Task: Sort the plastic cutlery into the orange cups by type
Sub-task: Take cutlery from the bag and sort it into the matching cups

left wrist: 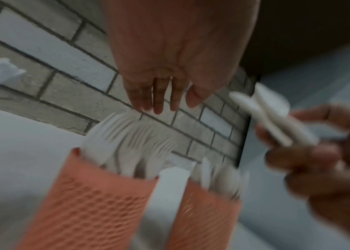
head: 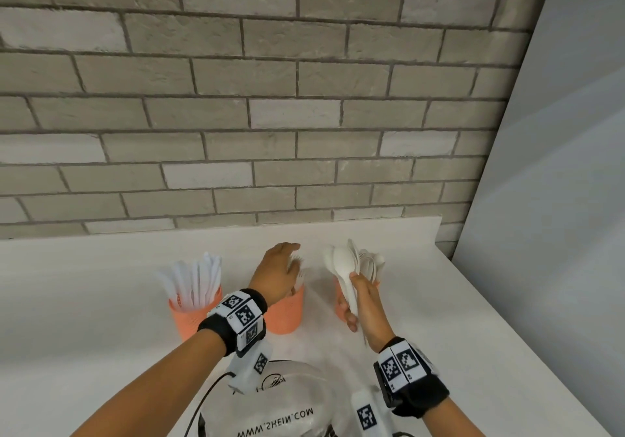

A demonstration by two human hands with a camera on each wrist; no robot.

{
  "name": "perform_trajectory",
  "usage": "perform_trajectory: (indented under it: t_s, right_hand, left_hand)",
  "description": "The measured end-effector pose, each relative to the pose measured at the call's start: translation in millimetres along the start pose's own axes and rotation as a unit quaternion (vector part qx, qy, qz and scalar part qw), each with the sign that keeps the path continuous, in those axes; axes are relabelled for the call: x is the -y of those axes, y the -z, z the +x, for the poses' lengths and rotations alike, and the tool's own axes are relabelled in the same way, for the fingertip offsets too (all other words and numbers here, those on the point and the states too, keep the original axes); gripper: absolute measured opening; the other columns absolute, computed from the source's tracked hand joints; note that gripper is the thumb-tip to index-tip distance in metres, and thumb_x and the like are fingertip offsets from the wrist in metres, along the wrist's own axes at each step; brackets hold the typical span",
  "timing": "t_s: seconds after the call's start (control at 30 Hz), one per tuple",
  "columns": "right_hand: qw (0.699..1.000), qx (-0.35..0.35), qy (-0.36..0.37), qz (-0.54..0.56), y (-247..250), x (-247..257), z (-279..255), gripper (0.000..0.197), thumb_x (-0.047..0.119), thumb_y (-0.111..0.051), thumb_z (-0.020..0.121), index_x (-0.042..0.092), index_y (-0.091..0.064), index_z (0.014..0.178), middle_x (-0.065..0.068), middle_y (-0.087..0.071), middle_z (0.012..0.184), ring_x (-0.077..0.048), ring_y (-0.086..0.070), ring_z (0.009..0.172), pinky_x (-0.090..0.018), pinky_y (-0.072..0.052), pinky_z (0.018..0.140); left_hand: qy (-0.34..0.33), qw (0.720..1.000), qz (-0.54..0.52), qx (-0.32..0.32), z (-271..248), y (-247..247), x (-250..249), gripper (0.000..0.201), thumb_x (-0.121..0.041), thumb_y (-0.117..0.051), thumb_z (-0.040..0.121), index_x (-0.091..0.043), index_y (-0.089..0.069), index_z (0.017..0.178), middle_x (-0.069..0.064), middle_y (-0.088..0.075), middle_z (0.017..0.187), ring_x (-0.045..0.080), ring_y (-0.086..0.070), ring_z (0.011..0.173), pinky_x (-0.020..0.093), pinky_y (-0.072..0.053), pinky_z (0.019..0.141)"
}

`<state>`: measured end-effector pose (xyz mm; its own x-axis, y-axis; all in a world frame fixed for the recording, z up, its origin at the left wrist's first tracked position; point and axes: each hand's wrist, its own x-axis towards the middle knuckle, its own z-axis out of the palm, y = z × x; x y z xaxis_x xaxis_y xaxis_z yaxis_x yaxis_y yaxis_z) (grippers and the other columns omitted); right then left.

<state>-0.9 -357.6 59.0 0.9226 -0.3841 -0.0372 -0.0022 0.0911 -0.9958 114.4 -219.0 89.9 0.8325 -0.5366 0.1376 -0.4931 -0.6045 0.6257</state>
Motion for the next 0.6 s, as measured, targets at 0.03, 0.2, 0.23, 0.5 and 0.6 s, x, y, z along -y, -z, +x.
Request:
perform_trajectory:
  t_s: [0.03, 0.2, 0.23, 0.5, 0.6]
  right_hand:
    - [1.0, 0.003, -0.008, 0.016, 0, 0, 0, 0.038, 0.032, -0.029, 0.099, 0.004, -0.053, 0.101, 0.002, -0.045, 0.048, -0.007, -0.029, 0.031, -0.015, -0.022, 0.033]
    - [0.995, 0.052, -0.05, 0.071, -6, 9, -8, 0.047, 0.048, -0.027, 0.097, 0.011, -0.056, 0.103, 0.004, -0.042, 0.045, -0.004, -0.024, 0.029, -0.014, -0.021, 0.032]
    - [0.993, 0.063, -0.057, 0.085, -7, 10, -11, 0.047, 0.049, -0.027, 0.097, 0.012, -0.056, 0.104, 0.004, -0.043, 0.045, -0.003, -0.024, 0.029, -0.014, -0.021, 0.031]
    - [0.953, 0.14, -0.134, 0.231, -6, 16, -23, 0.038, 0.047, -0.038, 0.09, 0.016, -0.058, 0.096, 0.006, -0.034, 0.041, -0.004, -0.029, 0.028, -0.016, -0.027, 0.03]
    - [0.909, 0.217, -0.173, 0.31, -3, 15, -26, 0.035, 0.044, -0.075, 0.069, 0.015, -0.067, 0.086, 0.005, -0.035, 0.039, -0.005, -0.032, 0.027, -0.016, -0.031, 0.029]
  left_hand:
    - [0.019, 0.994, -0.109, -0.019, -2, 4, -8, 0.035, -0.015, -0.041, 0.097, -0.008, -0.049, 0.13, 0.007, -0.055, 0.128, 0.023, -0.05, 0.12, 0.026, -0.04, 0.096]
    - [0.073, 0.924, -0.366, 0.083, -16, 19, -40, 0.019, -0.019, -0.054, 0.093, -0.008, -0.061, 0.106, 0.0, -0.068, 0.088, 0.01, -0.058, 0.071, 0.018, -0.046, 0.06]
    - [0.069, 0.922, -0.373, 0.081, -18, 20, -44, 0.011, -0.015, -0.054, 0.093, -0.01, -0.062, 0.1, 0.0, -0.068, 0.085, 0.01, -0.058, 0.068, 0.017, -0.046, 0.057]
    - [0.043, 0.929, -0.367, 0.013, -27, 22, -53, 0.01, -0.004, -0.056, 0.089, -0.012, -0.056, 0.093, 0.002, -0.055, 0.092, 0.011, -0.057, 0.075, 0.016, -0.053, 0.058]
    - [-0.006, 0.926, -0.371, 0.076, -32, 26, -53, 0.023, -0.001, -0.056, 0.089, -0.01, -0.057, 0.11, -0.002, -0.057, 0.101, 0.006, -0.058, 0.08, 0.016, -0.055, 0.066]
